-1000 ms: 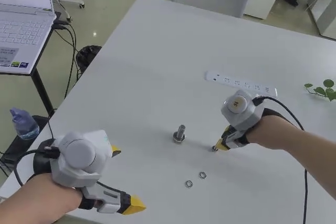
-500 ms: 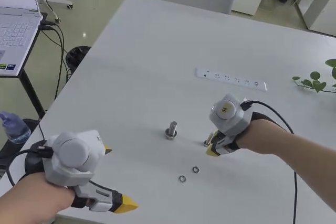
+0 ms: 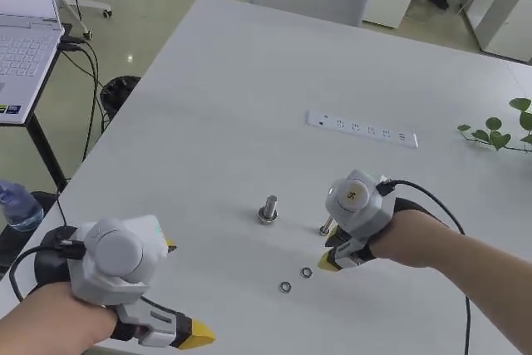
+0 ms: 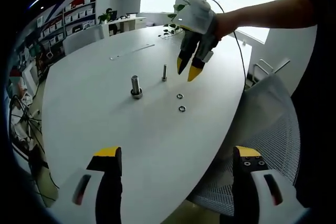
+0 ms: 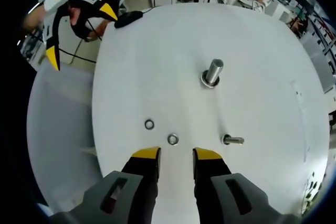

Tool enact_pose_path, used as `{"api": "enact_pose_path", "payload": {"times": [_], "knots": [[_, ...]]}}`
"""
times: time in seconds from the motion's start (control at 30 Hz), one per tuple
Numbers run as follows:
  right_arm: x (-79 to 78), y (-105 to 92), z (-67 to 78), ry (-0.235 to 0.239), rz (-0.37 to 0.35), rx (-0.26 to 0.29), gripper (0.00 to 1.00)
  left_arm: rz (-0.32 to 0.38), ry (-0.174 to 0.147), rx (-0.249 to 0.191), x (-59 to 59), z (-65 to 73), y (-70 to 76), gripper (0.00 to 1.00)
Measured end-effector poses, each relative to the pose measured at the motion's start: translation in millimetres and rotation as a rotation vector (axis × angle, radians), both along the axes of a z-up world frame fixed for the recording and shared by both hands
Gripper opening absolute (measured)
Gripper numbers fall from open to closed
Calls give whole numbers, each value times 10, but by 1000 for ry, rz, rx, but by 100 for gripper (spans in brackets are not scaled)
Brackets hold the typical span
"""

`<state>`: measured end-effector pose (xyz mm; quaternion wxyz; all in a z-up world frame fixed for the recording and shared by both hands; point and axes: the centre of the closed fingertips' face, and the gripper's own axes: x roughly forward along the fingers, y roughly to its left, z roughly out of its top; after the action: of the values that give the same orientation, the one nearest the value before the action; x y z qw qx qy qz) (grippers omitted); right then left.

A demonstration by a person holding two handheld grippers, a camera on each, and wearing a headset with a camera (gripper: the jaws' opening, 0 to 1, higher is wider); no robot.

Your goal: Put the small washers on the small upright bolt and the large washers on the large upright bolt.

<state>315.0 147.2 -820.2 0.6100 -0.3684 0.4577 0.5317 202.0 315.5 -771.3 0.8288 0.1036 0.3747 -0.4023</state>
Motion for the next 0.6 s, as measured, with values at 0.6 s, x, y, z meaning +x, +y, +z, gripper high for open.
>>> {"api": "enact_pose_path", "payload": {"times": [0.6], "knots": [[-79, 10, -239, -5, 16, -27, 26, -18, -10, 10, -34, -83, -99, 86]]}}
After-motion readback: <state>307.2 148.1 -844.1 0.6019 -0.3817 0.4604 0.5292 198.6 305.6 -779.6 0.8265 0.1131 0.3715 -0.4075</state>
